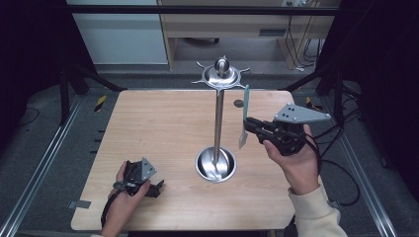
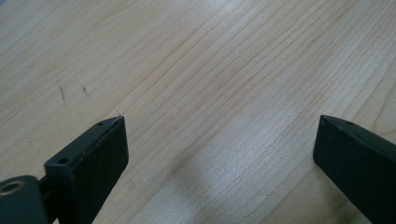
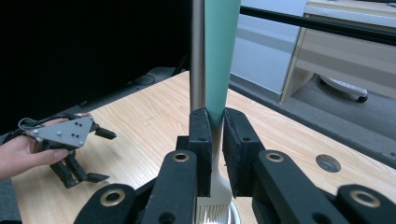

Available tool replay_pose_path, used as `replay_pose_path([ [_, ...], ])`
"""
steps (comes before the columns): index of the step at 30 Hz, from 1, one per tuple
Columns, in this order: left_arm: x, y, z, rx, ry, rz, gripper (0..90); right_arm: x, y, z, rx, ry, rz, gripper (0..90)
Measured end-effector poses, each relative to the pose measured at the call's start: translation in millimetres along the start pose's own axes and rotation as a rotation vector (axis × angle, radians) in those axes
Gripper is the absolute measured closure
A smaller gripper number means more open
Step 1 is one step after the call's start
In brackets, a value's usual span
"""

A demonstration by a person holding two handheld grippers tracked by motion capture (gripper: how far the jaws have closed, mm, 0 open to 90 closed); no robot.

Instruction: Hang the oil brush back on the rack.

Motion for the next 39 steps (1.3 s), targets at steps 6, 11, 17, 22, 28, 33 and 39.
replay_pose_path([
  [6, 1.3, 0.4, -0.2, 0.002, 0.006, 0.002, 2.9, 0.6, 0.7, 2.0, 0.004, -0.002, -0.005, 82.2],
  [11, 2.3, -0.8, -2.1, 0.007, 0.010, -0.005, 2.9, 1.2, 0.7, 4.6, 0.013, -0.002, -0.002, 82.0],
  [17, 4.3, -2.5, -5.2, 0.019, 0.033, -0.012, 3.0, 0.8, 1.4, 7.5, 0.020, -0.016, -0.002, 80.7],
  [22, 4.1, -3.5, -5.5, 0.023, 0.036, -0.017, 3.0, 0.1, 0.6, 7.5, 0.024, -0.016, -0.007, 79.2],
  [28, 3.0, -3.8, -5.7, 0.023, 0.031, -0.010, 3.0, 0.1, 2.3, 2.1, -0.010, -0.002, -0.016, 68.4],
  [33, 3.5, -3.4, -6.3, 0.023, 0.035, -0.012, 3.0, -1.9, 10.7, -3.0, -0.077, 0.003, -0.011, 53.1],
  [39, 3.1, -3.4, -6.2, 0.025, 0.031, -0.011, 2.9, -3.2, 20.0, -15.1, -0.117, 0.030, -0.014, 38.1],
])
Point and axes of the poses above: each handheld gripper's, and its own axes: z roughly forward along the jaws, x roughly out of its top, y roughly to its right, the point moved 9 cm from there along z, roughly forward along the jaws, and after that the axes turned 12 degrees about -x, right-handed, at the moved point
